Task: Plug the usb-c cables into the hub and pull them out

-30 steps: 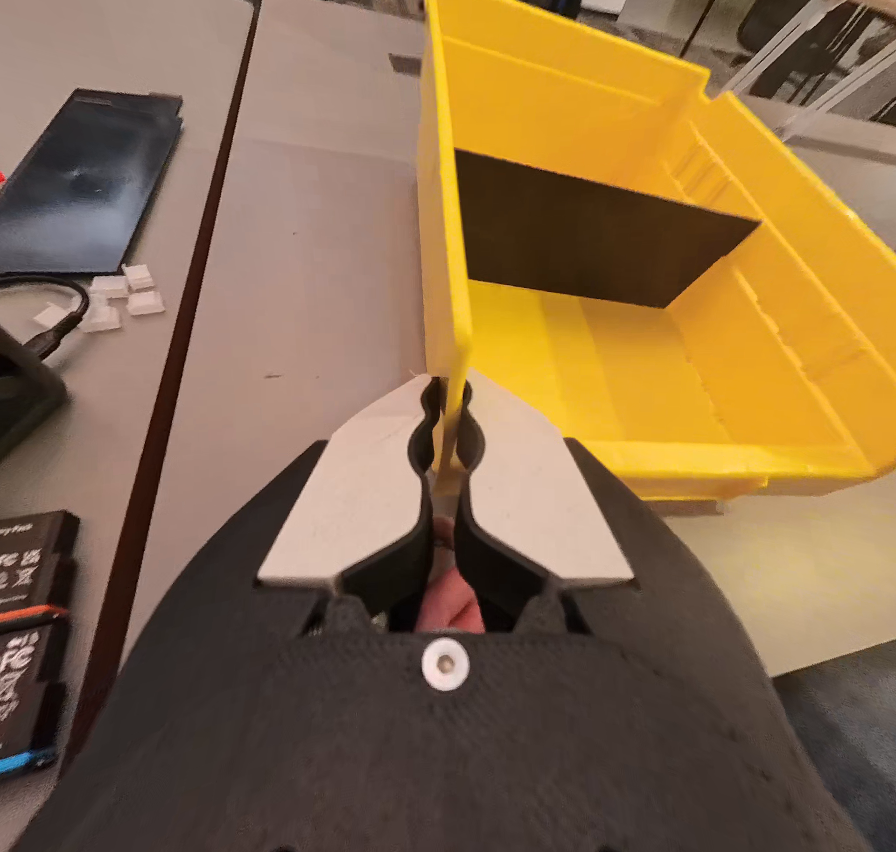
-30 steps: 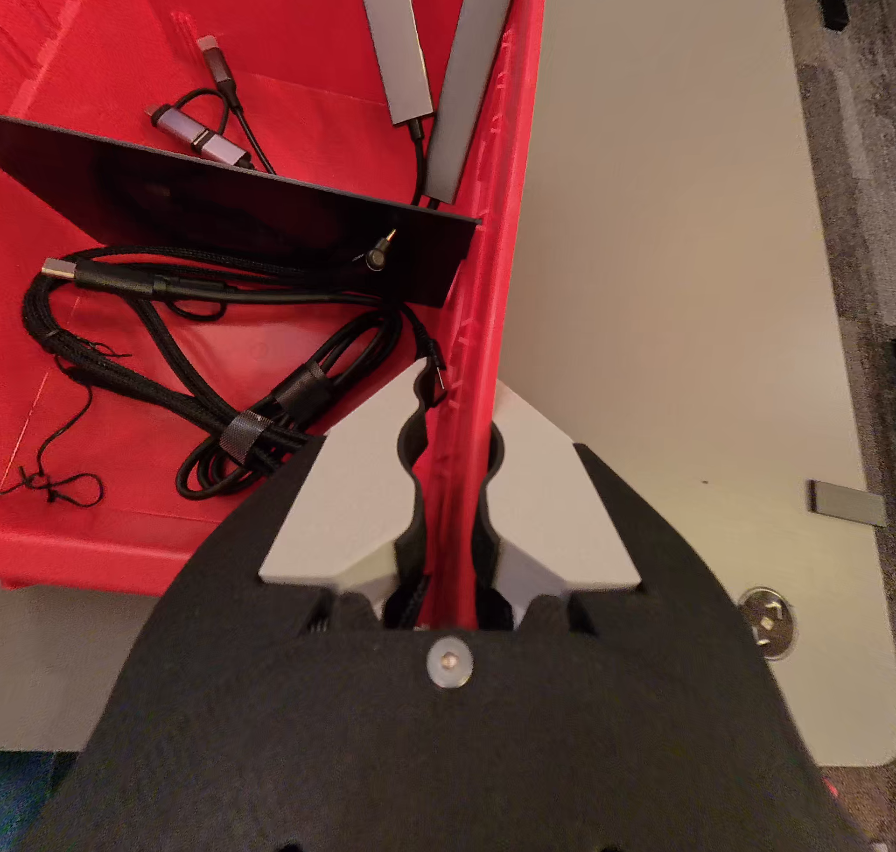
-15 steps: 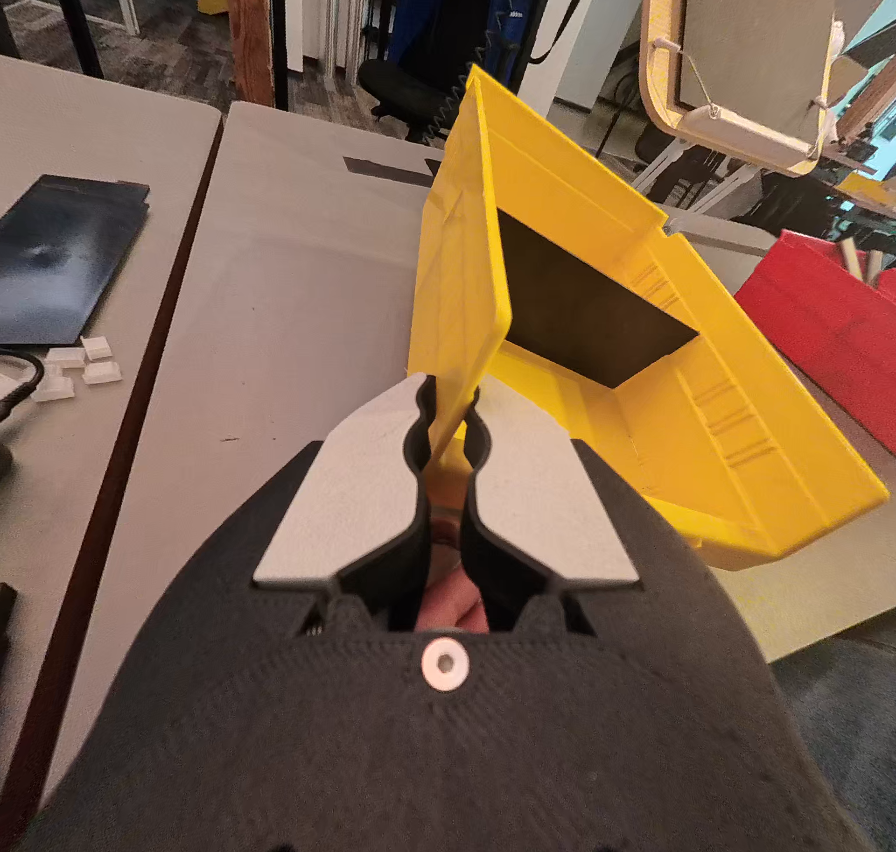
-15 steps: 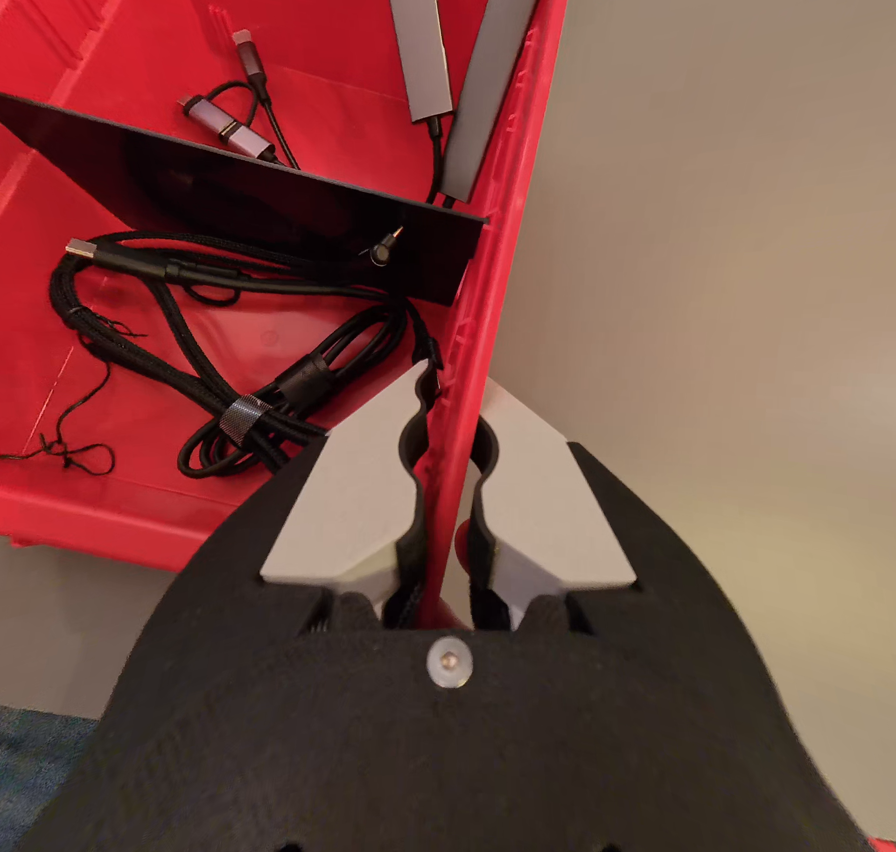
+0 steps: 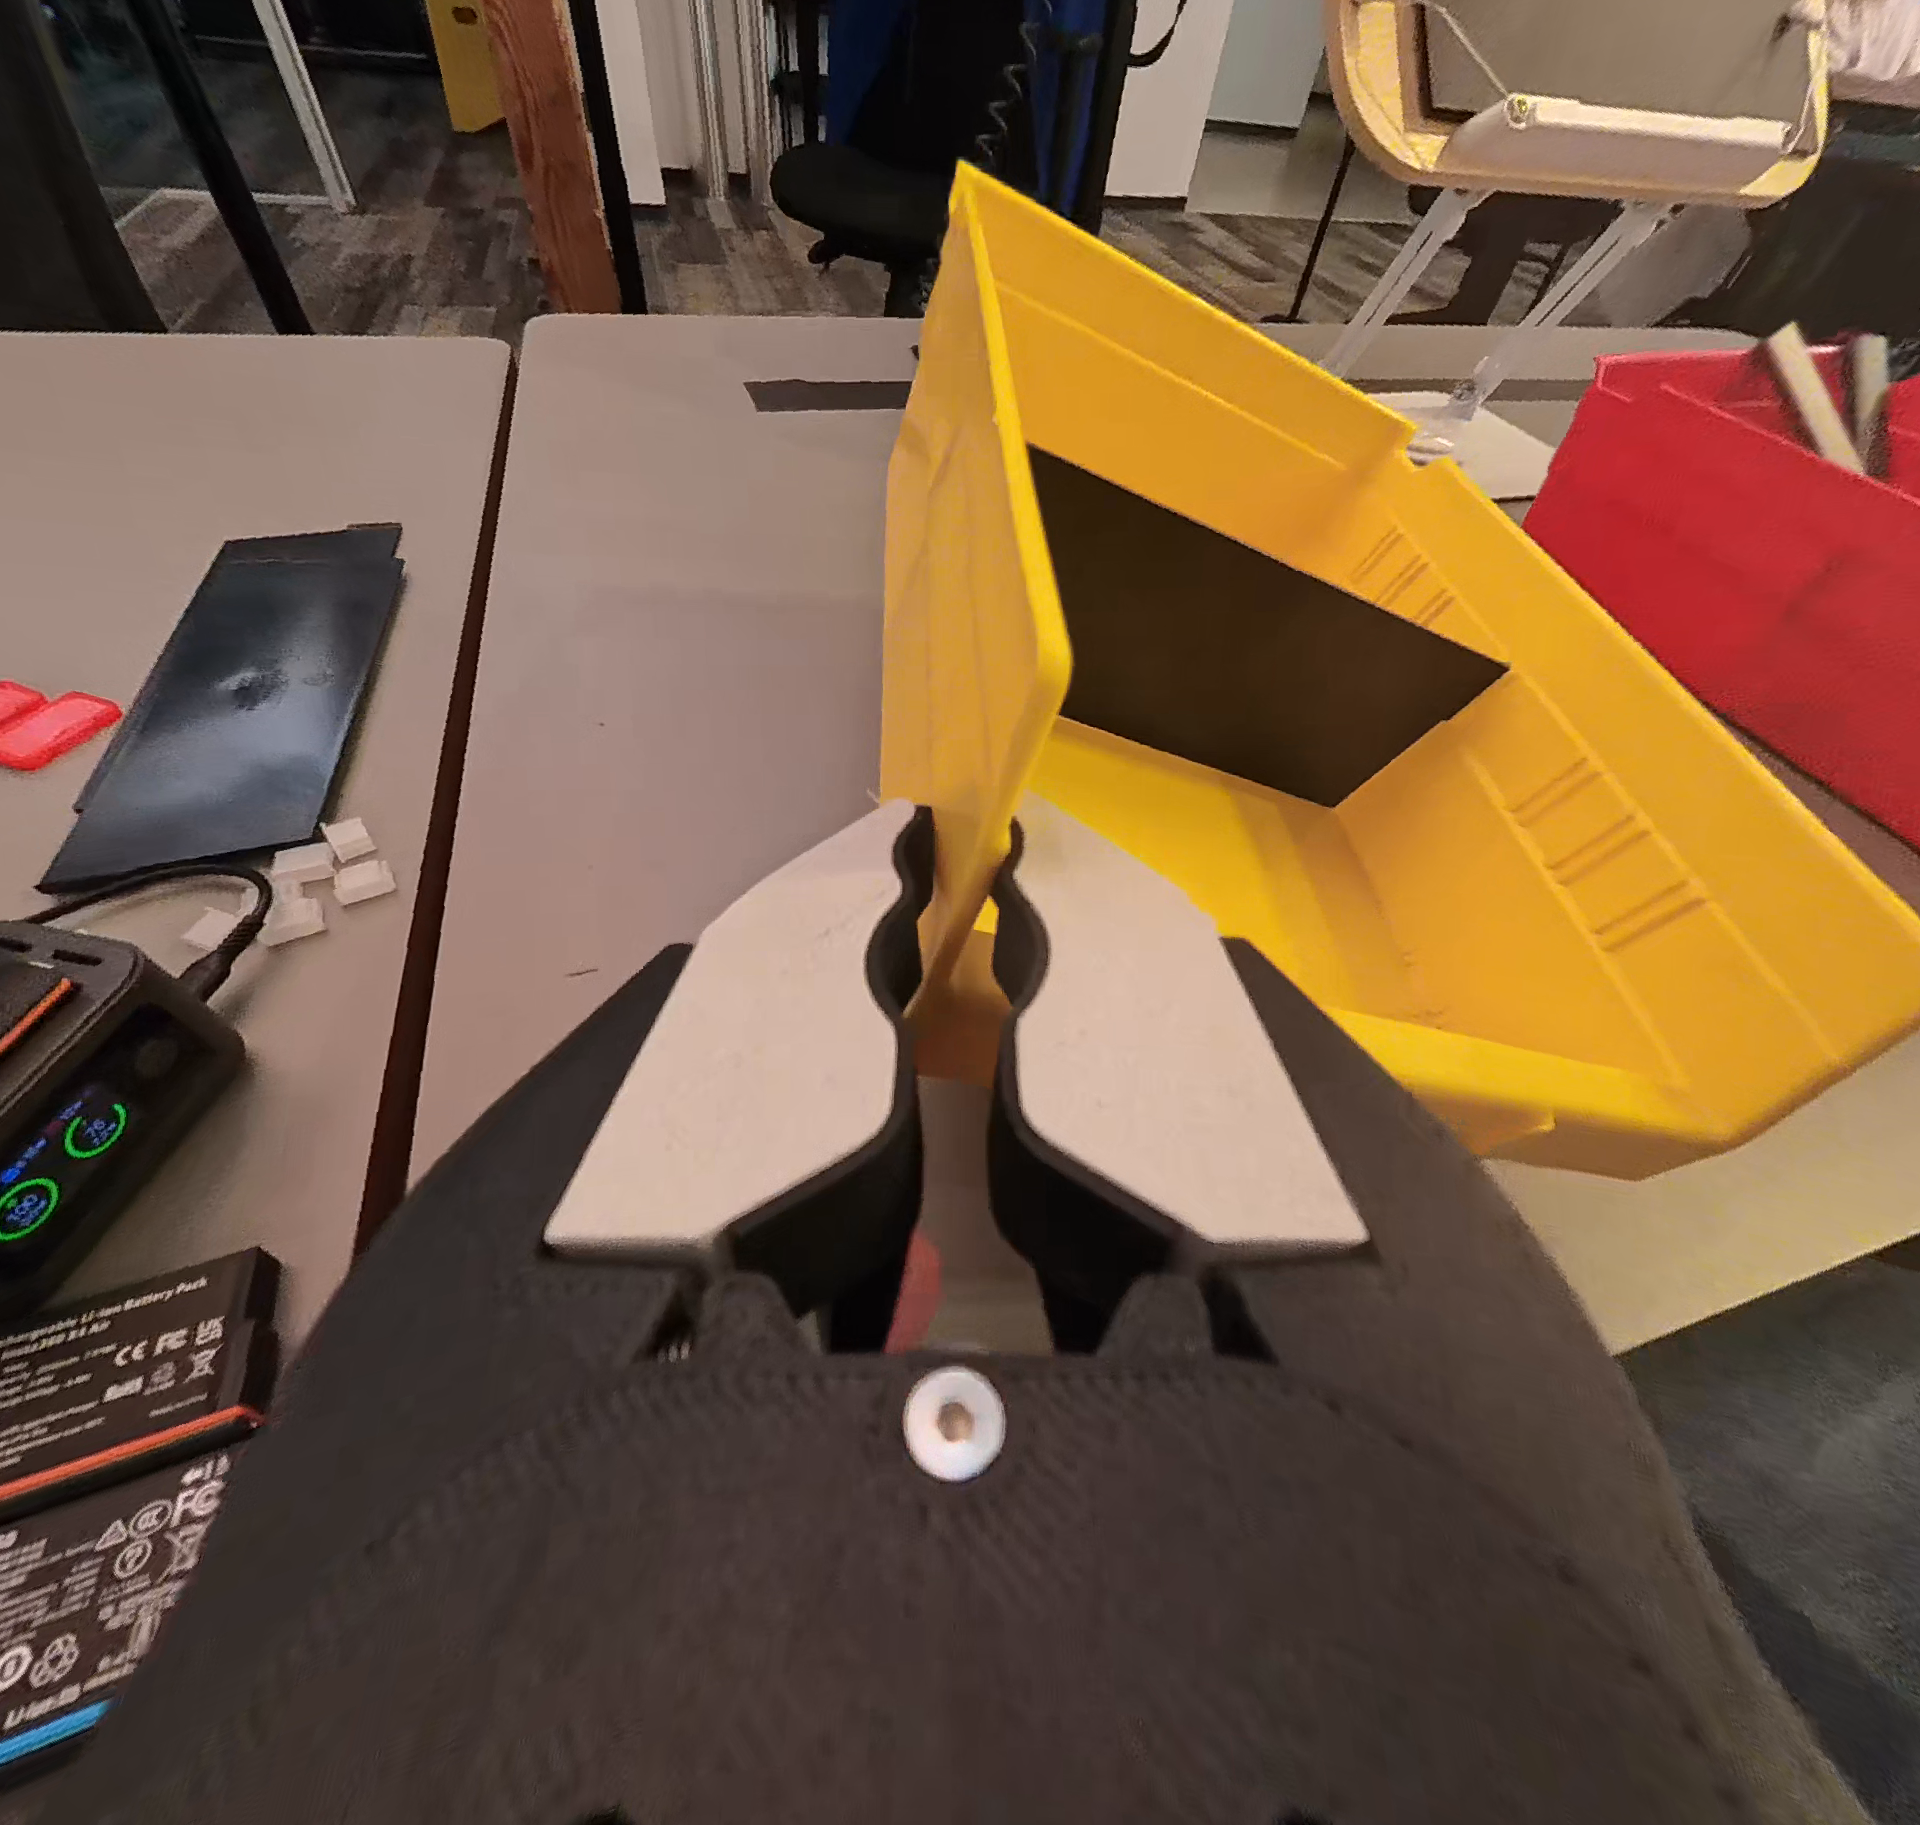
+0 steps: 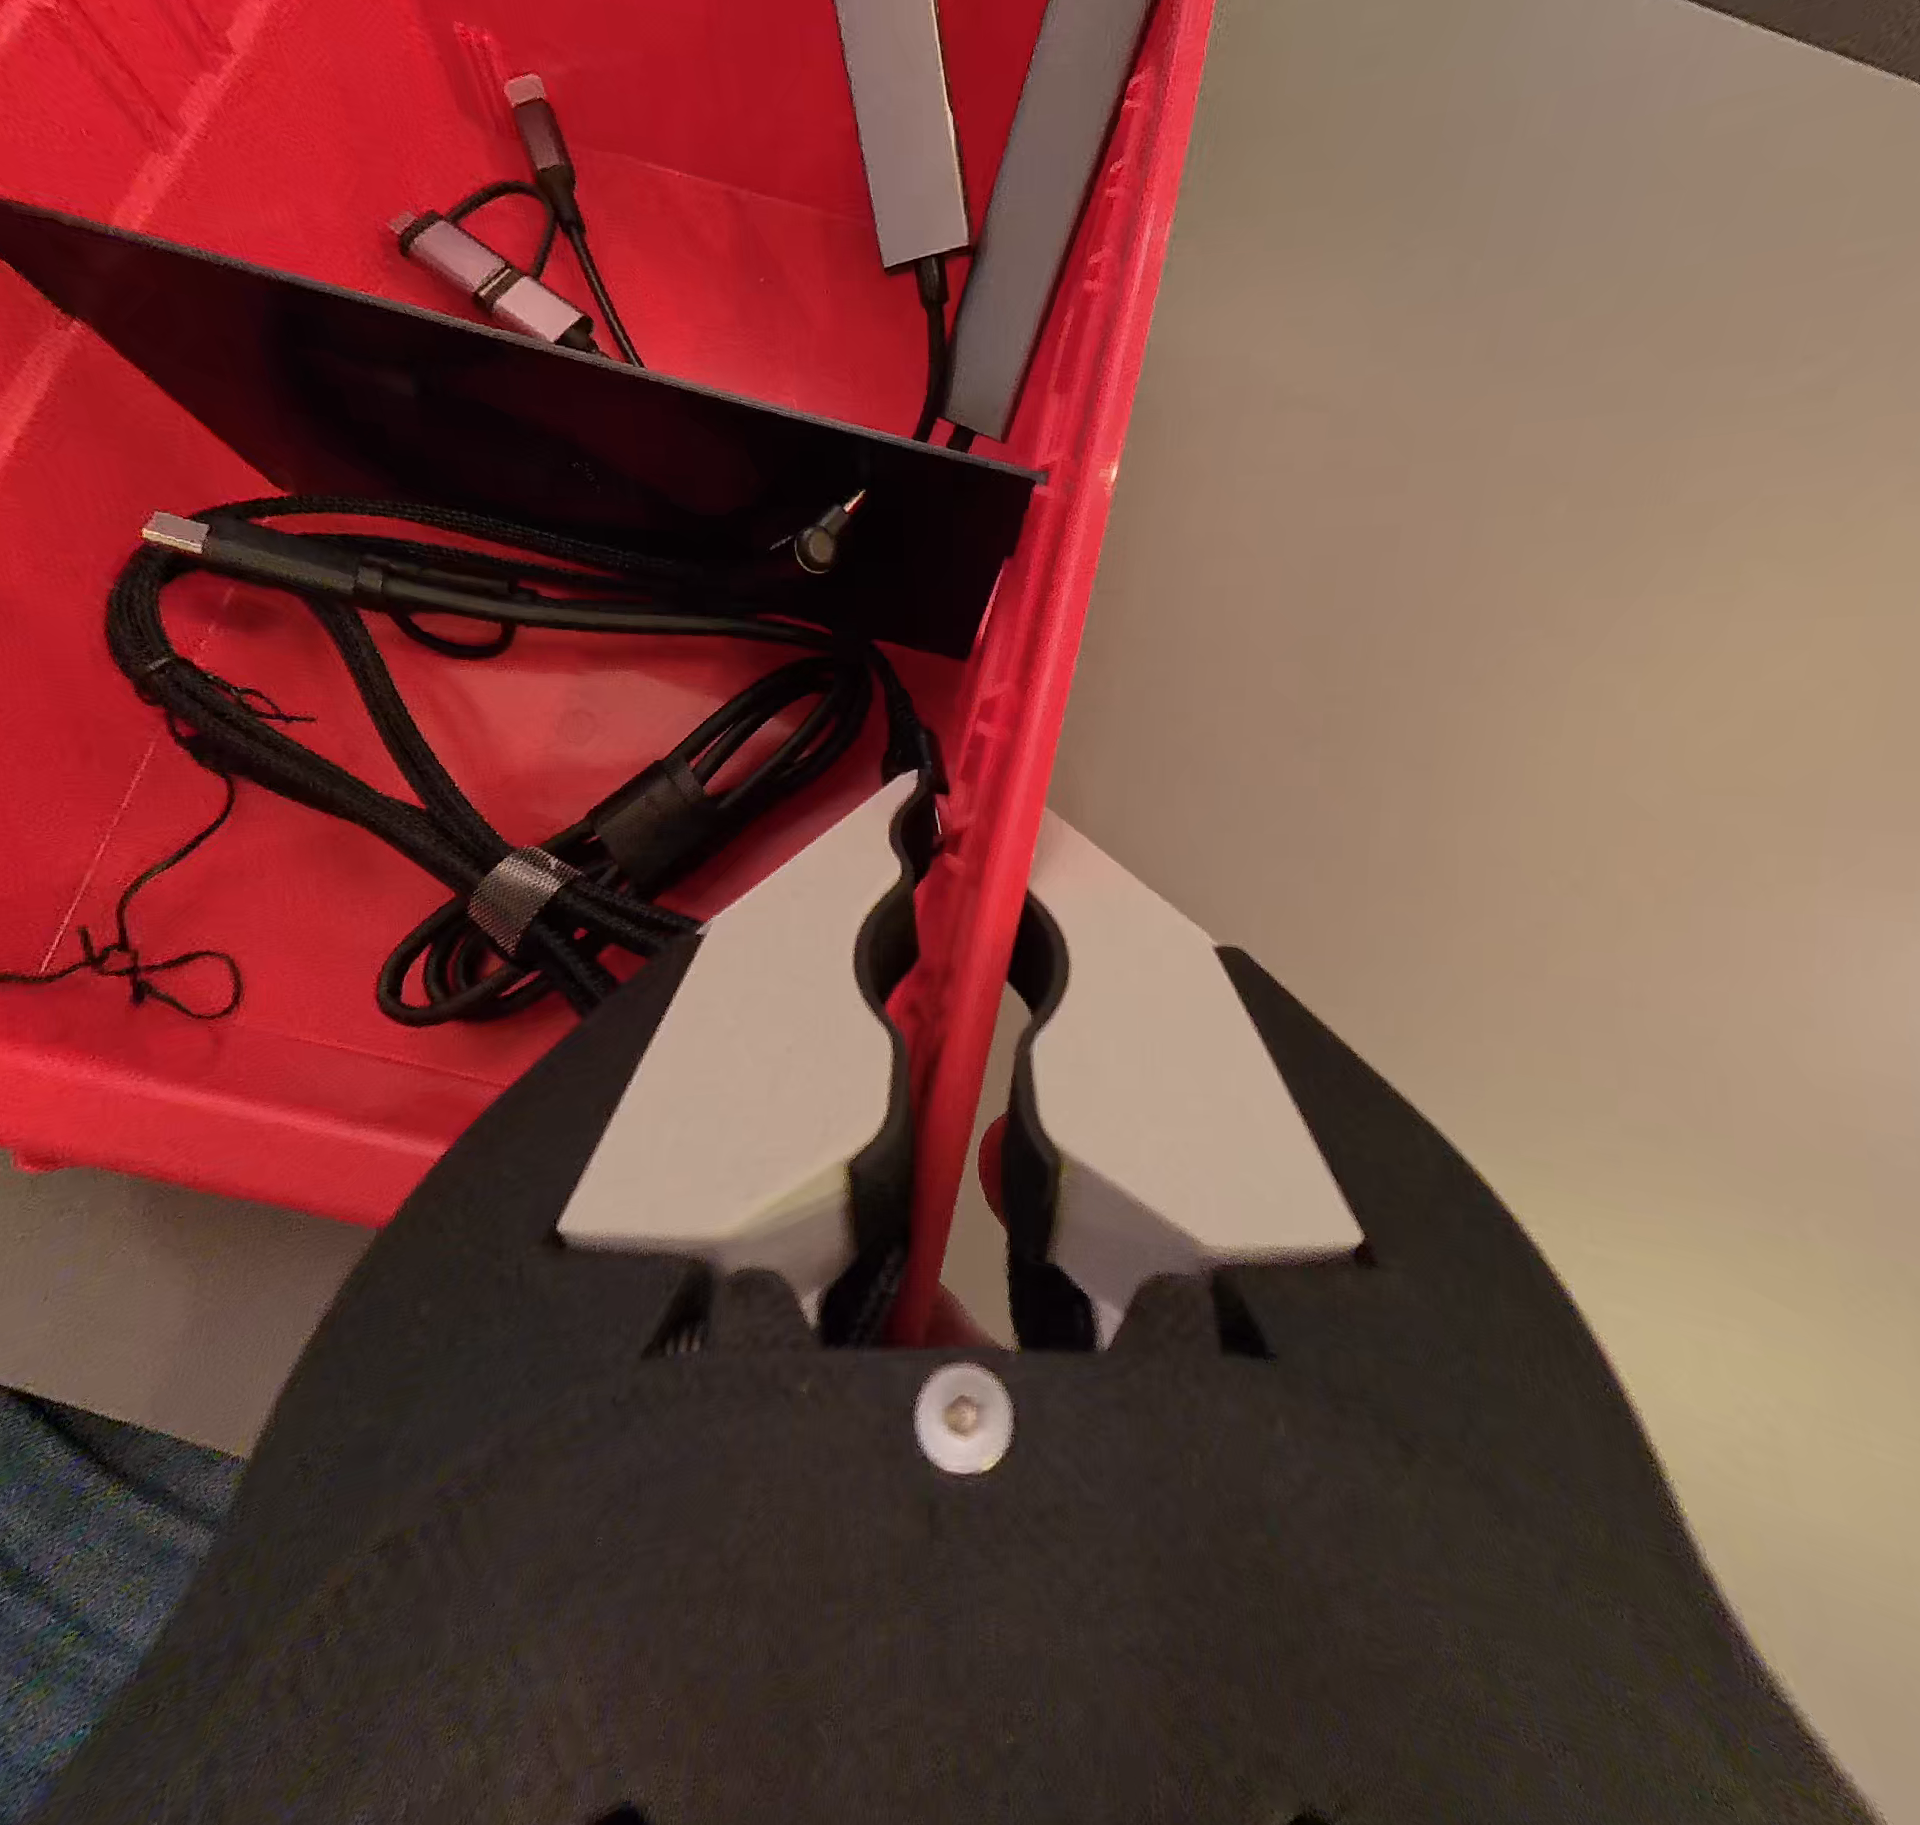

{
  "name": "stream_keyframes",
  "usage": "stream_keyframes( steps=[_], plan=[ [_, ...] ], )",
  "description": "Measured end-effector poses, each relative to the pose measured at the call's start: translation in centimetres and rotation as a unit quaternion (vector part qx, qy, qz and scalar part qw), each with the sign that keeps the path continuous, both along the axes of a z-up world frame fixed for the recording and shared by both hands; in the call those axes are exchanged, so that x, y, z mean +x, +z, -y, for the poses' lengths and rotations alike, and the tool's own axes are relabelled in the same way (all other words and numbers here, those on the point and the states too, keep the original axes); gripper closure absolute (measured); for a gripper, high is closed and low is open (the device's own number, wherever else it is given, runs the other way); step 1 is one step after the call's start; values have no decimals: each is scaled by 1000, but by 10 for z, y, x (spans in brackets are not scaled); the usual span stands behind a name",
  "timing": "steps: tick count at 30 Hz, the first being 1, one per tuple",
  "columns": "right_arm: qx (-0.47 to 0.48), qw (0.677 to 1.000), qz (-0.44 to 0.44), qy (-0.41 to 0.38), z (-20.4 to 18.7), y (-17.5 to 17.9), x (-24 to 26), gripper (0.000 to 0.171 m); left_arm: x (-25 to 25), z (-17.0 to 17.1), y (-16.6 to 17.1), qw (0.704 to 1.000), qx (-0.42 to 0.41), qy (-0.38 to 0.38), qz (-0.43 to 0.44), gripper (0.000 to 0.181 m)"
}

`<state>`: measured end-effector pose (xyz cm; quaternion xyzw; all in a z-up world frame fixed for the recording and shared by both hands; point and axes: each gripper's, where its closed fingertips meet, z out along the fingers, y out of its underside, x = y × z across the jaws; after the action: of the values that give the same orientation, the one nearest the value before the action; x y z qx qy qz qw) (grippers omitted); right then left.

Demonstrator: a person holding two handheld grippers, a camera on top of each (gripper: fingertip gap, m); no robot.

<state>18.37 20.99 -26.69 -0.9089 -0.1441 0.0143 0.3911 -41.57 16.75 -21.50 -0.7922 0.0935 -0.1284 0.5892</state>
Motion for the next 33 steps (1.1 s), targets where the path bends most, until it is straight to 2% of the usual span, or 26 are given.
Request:
stream_keyframes(
  steps=[1,9,20,23,24,28,33],
  plan=[
    [1,1000,-1,5,0,0,-5,165,0,1,-1,1000,0,0,-4,174],
    [10,999,-2,41,0,1,-39,165,5,-4,-16,1000,-13,-8,-7,174],
    [32,998,-10,62,1,2,-55,162,19,-13,-30,999,-26,-16,-16,175],
    [38,997,-18,66,0,2,-58,159,26,-17,-26,1000,-20,-24,4,154],
    [41,997,-20,67,0,2,-59,159,28,-18,-28,999,-24,-27,-2,153],
    [48,996,-15,74,-1,2,-65,156,30,-29,-32,999,-29,-11,-35,157],
    [54,995,-15,84,-3,1,-79,155,34,-44,-31,999,-32,-2,-17,169]
  ],
)
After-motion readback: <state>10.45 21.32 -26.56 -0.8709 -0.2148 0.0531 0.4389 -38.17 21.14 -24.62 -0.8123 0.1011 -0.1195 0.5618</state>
